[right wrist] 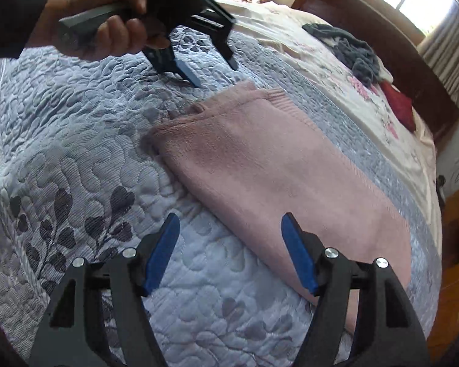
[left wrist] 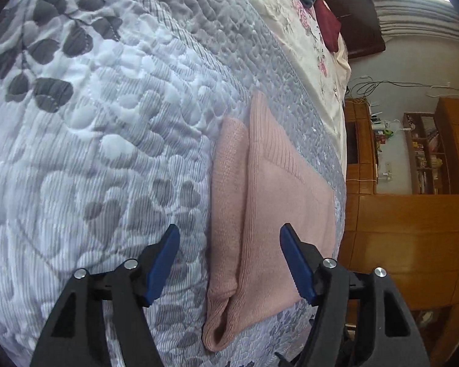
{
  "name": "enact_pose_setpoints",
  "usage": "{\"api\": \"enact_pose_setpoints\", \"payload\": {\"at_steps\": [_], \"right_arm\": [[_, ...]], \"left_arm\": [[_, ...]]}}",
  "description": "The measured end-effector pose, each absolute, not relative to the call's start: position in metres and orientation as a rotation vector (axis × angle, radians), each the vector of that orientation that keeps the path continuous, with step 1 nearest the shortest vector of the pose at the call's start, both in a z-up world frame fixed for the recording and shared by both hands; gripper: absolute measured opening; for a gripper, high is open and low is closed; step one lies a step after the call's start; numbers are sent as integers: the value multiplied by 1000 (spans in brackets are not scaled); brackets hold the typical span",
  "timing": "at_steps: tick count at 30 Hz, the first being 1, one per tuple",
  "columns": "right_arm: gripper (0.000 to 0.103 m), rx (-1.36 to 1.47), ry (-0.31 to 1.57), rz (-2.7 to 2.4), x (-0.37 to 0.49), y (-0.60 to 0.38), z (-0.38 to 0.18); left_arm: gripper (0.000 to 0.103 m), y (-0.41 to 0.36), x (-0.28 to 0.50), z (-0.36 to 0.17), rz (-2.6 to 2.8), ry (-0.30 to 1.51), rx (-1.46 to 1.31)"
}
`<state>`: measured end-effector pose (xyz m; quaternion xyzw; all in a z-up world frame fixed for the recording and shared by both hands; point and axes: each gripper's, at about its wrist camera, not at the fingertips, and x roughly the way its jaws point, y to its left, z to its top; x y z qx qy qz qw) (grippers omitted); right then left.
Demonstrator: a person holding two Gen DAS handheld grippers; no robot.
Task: Fold small clothes
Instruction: 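Move the open left tool to the folded sweater's side edge, then grasp the folded sweater edge with the left tool and lift it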
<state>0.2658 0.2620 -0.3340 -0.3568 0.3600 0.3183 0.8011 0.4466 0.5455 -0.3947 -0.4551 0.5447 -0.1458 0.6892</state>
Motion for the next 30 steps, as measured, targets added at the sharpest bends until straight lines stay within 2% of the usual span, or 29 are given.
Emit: {"api": "enact_pose_setpoints", "payload": {"at_steps": [7, 12, 18, 20, 22, 24, 26, 30], "right_arm": [[68, -972, 710, 591, 285, 295, -380], [67, -997, 674, 565, 296, 307, -395], [55, -987, 631, 552, 309, 339, -395], [52, -984, 619, 555, 310, 348, -393], [45, -962, 611, 566, 310, 356, -388], [18, -937, 644, 584, 313, 362, -384], [11, -893, 667, 583, 314, 364, -378], [10, -784, 670, 570, 316, 351, -348]], "left_arm": [[68, 529, 498, -413, -387, 1265, -1004], [68, 512, 522, -418, -421, 1296, -963], [65, 504, 531, -420, -406, 1328, -943], [42, 504, 534, -422, -370, 1359, -934], [29, 507, 536, -423, -348, 1379, -930], [24, 507, 534, -418, -338, 1377, -922], [21, 503, 534, -408, -322, 1372, -902], [19, 490, 537, -373, -314, 1348, -861]]}}
